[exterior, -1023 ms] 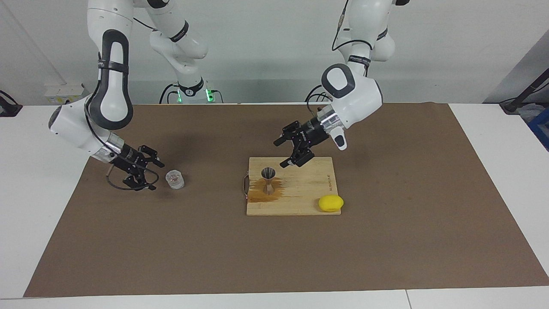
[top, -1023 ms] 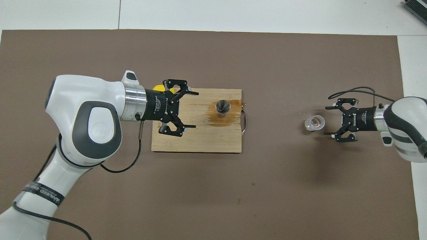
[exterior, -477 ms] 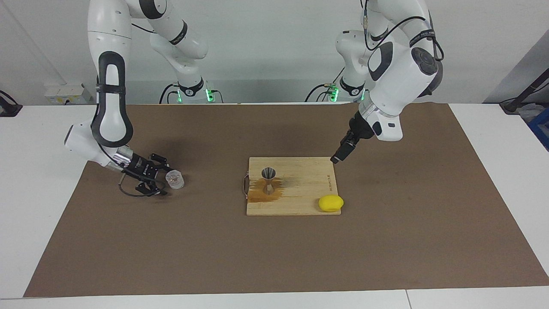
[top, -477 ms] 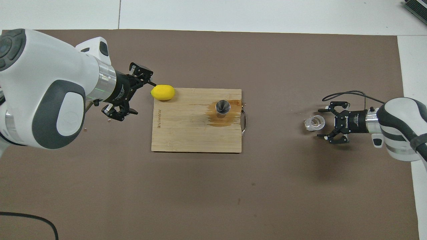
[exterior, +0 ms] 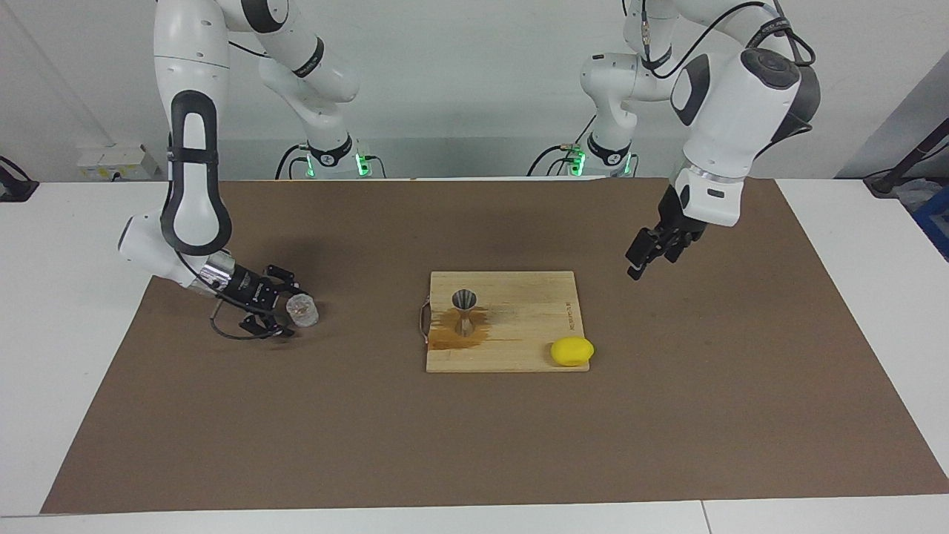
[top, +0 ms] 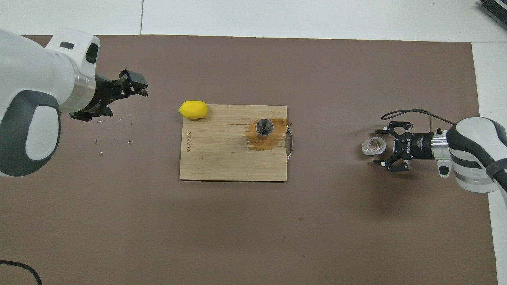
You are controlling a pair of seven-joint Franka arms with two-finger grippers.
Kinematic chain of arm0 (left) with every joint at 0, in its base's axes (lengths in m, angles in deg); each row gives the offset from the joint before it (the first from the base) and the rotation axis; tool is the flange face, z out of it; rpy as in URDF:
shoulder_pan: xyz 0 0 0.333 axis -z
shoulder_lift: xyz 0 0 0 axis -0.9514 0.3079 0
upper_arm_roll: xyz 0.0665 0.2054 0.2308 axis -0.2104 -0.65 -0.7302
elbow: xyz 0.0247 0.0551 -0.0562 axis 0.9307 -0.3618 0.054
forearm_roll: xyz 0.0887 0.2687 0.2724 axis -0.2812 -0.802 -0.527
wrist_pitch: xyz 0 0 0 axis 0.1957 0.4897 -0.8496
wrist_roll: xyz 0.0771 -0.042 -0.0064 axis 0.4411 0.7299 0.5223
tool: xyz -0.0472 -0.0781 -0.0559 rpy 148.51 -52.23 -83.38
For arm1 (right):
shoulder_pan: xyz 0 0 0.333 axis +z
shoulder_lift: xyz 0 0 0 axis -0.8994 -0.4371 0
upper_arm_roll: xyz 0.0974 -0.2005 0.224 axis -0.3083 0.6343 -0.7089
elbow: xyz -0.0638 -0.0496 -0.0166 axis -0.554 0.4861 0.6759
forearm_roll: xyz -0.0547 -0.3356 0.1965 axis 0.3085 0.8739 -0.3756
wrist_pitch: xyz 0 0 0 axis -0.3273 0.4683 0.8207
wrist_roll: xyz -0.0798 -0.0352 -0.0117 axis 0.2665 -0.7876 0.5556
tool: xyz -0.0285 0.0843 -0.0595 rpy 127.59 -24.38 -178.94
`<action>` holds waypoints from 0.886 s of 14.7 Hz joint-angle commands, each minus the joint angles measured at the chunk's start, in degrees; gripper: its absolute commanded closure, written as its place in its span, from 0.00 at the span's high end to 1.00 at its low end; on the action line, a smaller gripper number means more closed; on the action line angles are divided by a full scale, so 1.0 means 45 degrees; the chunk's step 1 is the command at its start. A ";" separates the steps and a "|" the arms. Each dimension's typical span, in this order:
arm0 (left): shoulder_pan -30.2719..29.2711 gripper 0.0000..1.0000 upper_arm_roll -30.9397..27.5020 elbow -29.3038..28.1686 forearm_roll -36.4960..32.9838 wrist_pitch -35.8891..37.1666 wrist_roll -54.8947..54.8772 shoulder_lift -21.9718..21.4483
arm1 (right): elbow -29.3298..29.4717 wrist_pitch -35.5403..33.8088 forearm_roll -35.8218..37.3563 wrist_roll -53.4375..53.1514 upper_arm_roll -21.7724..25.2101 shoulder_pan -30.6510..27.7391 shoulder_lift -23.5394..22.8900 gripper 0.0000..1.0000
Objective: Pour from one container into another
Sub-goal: 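Withdraw the left gripper while the right gripper grasps the glass cup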
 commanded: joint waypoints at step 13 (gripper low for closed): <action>-0.1979 1.00 0.0631 0.1659 -0.1179 0.6186 -0.7197 -0.1256 | -0.0443 0.0043 -0.0892 0.0134 -0.0066 0.0001 0.0317 0.15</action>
